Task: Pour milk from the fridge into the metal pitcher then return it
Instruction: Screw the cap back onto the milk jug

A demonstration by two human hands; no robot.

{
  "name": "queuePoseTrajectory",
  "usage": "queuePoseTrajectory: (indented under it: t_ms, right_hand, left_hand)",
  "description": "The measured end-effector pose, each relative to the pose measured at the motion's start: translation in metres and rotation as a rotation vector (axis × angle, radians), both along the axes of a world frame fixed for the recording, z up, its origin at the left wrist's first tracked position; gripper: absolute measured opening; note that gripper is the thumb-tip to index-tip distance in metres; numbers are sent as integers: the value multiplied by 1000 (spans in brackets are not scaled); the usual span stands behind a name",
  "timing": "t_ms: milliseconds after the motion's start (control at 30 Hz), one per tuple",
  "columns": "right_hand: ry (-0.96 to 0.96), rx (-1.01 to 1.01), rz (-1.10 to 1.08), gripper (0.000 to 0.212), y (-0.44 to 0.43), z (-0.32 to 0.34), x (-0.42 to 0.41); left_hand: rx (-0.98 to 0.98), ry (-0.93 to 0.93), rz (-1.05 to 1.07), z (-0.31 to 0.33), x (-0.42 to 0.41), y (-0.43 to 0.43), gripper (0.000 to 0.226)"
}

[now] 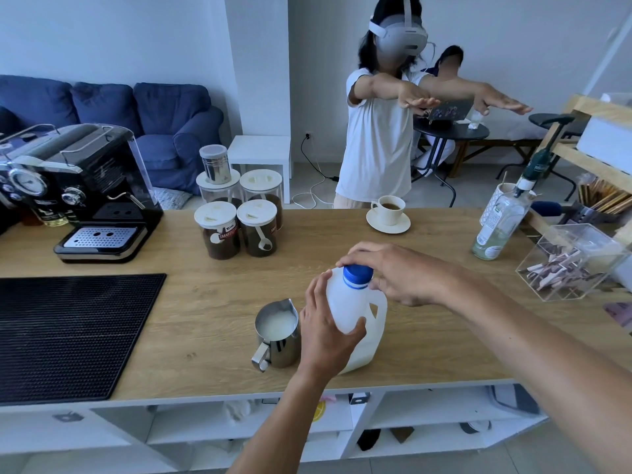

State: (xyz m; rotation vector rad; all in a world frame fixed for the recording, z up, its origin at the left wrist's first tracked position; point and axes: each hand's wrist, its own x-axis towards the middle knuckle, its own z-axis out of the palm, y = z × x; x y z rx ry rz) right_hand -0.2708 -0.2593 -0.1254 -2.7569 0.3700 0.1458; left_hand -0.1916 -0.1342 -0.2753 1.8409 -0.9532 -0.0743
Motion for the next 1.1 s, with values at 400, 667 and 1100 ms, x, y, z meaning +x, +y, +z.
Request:
queuePoseTrajectory:
  t_ms: [400, 667, 1100]
  right_hand:
    - [0, -21, -61, 44, 0, 6, 5]
    - [29, -78, -93, 36, -1, 12, 12]
    - [-188, -64, -177, 48, 2, 0, 7]
  left_hand:
    - [9, 3, -7, 0, -1, 1, 93]
    - [20, 13, -6, 2, 0, 1, 94]
    - [11, 17, -7, 1, 1, 0, 93]
